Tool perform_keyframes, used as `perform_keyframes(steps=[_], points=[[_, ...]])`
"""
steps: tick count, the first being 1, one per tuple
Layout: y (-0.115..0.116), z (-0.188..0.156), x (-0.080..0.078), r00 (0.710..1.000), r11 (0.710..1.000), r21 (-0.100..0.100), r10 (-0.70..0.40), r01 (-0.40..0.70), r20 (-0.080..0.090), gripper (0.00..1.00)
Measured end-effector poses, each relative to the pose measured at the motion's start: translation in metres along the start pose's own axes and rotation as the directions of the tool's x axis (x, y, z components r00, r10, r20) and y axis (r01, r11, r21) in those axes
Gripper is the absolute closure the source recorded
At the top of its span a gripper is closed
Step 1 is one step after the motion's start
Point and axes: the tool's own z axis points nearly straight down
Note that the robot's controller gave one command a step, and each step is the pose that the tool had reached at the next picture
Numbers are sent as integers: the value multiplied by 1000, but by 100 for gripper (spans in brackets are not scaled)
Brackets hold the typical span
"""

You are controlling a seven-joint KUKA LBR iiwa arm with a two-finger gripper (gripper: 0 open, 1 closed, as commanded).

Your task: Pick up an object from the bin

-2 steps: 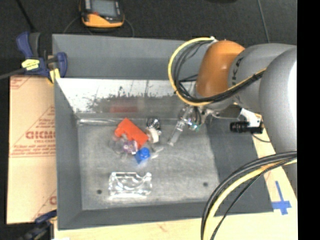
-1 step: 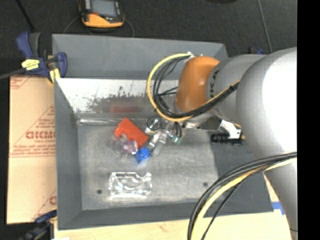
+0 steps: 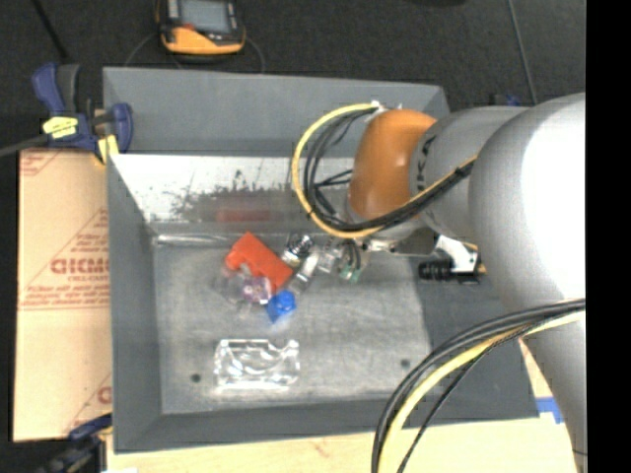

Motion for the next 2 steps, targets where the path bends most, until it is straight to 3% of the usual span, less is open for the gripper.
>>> perform_keyframes(steps=[1, 2], points=[[0, -152, -4, 998, 998, -6, -63, 63, 8, 100], [19, -79, 16, 996, 996, 2, -88, 88, -6, 100]])
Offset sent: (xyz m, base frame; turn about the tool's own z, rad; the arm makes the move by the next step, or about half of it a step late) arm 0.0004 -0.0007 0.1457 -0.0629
